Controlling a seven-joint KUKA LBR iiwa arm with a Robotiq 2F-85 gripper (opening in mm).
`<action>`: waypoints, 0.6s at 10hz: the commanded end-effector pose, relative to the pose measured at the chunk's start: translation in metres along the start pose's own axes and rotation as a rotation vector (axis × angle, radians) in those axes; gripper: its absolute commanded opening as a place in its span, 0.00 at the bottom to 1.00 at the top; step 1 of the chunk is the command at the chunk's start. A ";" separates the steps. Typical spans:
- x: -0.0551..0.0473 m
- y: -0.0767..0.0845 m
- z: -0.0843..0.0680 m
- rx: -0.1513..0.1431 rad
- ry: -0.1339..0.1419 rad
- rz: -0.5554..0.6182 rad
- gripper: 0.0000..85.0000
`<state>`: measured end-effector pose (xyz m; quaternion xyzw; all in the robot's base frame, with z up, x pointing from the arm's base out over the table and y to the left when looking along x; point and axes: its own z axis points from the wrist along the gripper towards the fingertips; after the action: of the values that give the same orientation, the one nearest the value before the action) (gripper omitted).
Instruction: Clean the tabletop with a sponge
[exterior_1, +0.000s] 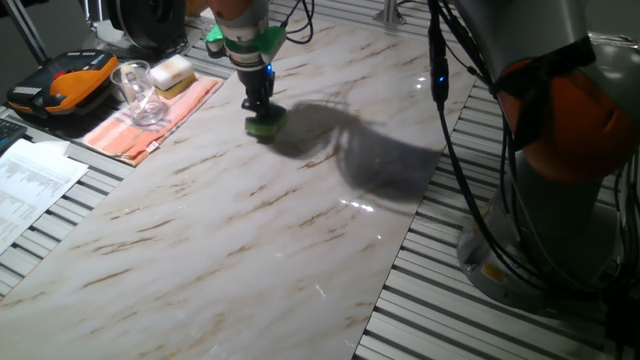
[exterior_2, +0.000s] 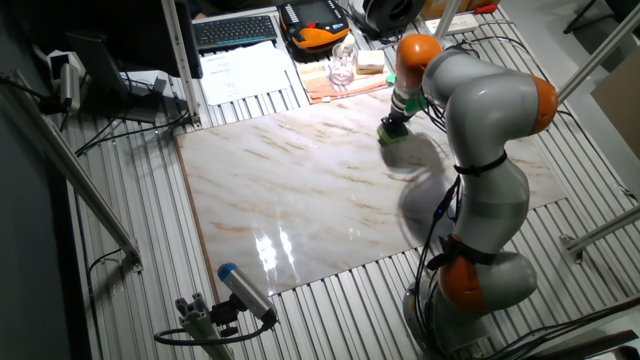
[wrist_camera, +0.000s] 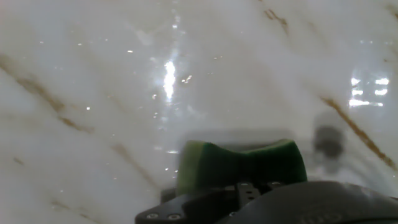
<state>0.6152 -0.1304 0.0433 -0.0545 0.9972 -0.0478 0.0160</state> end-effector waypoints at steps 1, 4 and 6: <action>-0.001 -0.006 0.001 0.001 0.005 -0.006 0.00; 0.001 -0.018 -0.001 0.026 0.020 -0.011 0.00; 0.006 -0.025 0.003 0.036 0.024 -0.016 0.00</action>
<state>0.6119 -0.1568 0.0428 -0.0615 0.9959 -0.0668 0.0045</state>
